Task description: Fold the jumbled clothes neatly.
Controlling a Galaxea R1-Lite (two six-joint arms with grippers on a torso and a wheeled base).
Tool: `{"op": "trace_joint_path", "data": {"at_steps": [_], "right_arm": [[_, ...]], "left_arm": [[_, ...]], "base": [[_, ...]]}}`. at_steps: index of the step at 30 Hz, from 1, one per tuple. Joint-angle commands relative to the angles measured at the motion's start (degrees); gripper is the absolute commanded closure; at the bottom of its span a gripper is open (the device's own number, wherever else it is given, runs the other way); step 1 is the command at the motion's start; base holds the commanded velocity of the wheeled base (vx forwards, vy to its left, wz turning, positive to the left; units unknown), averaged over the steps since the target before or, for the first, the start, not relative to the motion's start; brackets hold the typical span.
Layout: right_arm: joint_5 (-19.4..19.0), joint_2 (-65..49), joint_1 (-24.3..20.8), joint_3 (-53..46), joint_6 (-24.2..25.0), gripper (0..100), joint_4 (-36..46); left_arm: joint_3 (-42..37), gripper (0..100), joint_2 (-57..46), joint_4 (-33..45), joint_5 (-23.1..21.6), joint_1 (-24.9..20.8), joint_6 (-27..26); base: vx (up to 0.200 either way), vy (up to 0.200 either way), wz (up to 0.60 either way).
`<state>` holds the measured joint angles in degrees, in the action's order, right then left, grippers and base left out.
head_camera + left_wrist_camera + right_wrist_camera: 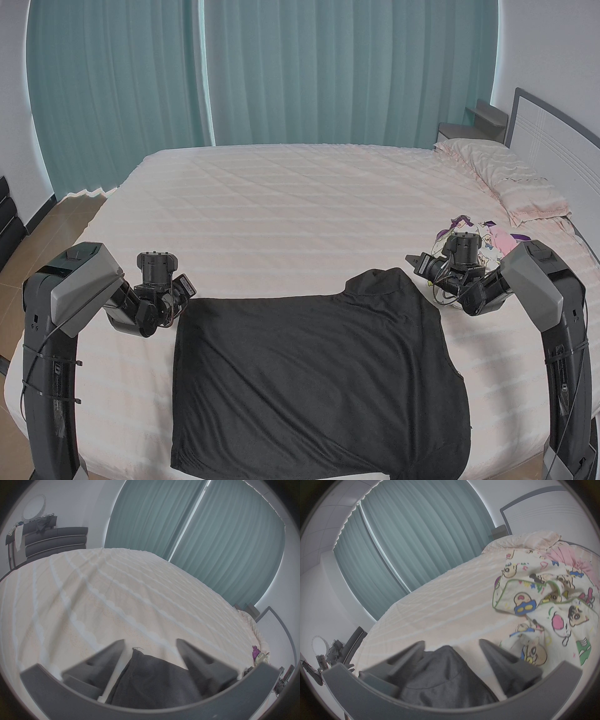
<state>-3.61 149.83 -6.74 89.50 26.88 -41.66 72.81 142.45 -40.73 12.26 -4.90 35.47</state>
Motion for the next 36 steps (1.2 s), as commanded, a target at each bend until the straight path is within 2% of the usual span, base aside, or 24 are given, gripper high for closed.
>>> {"op": "trace_joint_path", "data": {"at_steps": [1,4,7,11,14,18,21,25,29,31,32,36], "right_arm": [[0.1,0.5,0.0,-1.8,0.1,0,-0.1],[1.0,-0.8,0.3,-3.5,0.1,0,-0.3],[0.6,-5.6,0.6,-10.0,0.6,0,-0.8],[0.9,-11.8,0.9,-17.9,1.5,0,-0.8],[1.0,-19.3,2.2,-28.3,3.6,0,-1.1],[1.0,-29.4,2.7,-41.1,12.3,0,-1.0],[0.1,-36.5,2.3,-50.0,16.7,0,-1.0],[-1.1,-41.6,1.2,-59.9,17.8,0,-1.2],[-1.9,-43.4,-0.1,-69.9,18.1,0,-6.7],[-2.0,-43.4,-0.4,-71.8,18.1,0,-8.7],[-1.9,-43.1,-0.6,-75.3,18.4,0,-14.2],[-2.8,-41.8,-1.4,-83.3,20.5,0,-23.5]], "left_arm": [[0.1,0,1.1,-0.1,0.1,-0.1,-0.1],[0.0,0,0.2,-0.4,0.8,0.0,0.0],[-1.7,0,-6.0,-0.1,1.4,0.0,1.6],[-6.9,0,-13.2,-0.1,0.0,-0.1,4.0],[-18.1,0,-20.9,-0.6,-3.7,-0.5,4.8],[-30.6,0,-28.4,-0.8,-7.2,-2.5,8.5],[-40.1,0,-33.2,-3.7,-9.5,-4.9,10.8],[-51.1,0,-37.9,-9.6,-10.7,-8.7,13.8],[-59.9,0,-39.5,-12.7,-10.2,-12.8,14.2],[-61.2,0,-39.7,-13.0,-10.1,-13.0,14.4],[-63.8,0,-40.0,-13.2,-10.2,-13.2,14.8],[-66.4,0,-39.9,-13.5,-10.3,-13.3,16.5]], "base": [[0.000,0.000,0.00],[0.000,0.000,0.00],[0.000,0.000,0.00],[0.000,0.000,0.00],[0.000,0.000,0.00],[0.000,0.000,0.00],[0.000,0.000,0.00],[-0.100,0.000,0.00],[-0.200,0.000,0.00],[-0.200,0.000,0.00],[-0.200,0.000,0.00],[-0.050,0.000,0.00]]}}
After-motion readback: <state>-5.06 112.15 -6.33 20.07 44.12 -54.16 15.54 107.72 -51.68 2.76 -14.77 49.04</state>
